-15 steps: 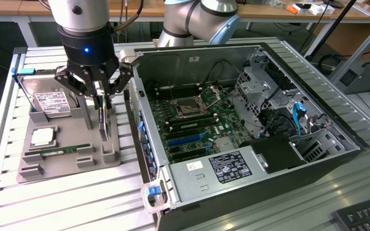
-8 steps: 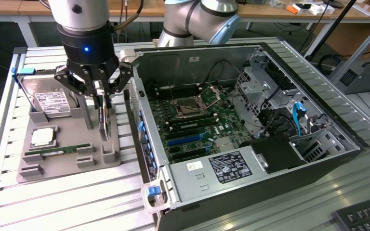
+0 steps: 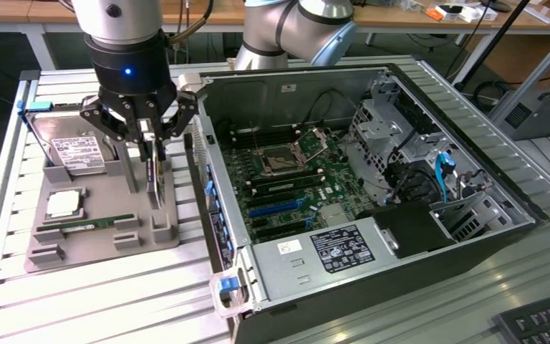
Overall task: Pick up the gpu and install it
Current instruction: 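Pick up the gpu and move the gpu toward the slot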
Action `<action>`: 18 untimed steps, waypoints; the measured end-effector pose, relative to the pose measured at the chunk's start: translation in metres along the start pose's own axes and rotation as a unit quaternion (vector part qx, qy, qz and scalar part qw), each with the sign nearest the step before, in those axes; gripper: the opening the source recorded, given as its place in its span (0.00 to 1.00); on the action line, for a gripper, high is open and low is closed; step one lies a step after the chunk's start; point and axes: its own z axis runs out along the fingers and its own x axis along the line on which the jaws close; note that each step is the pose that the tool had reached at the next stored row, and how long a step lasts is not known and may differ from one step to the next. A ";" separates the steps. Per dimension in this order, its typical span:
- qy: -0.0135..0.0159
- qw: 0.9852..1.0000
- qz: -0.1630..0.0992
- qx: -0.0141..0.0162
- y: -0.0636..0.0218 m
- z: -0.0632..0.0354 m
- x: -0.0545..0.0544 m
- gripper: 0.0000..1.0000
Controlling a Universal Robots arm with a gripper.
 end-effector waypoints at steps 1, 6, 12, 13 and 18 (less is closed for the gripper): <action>0.000 1.000 0.000 0.000 -0.0001 -0.0003 0.000 0.27; 0.000 1.000 0.000 0.000 -0.0004 -0.0016 0.000 0.27; 0.000 1.000 0.000 0.000 -0.0008 -0.0032 0.000 0.27; 0.000 1.000 0.000 0.000 -0.0008 -0.0034 0.000 0.27; 0.000 1.000 0.000 0.000 -0.0011 -0.0049 0.000 0.27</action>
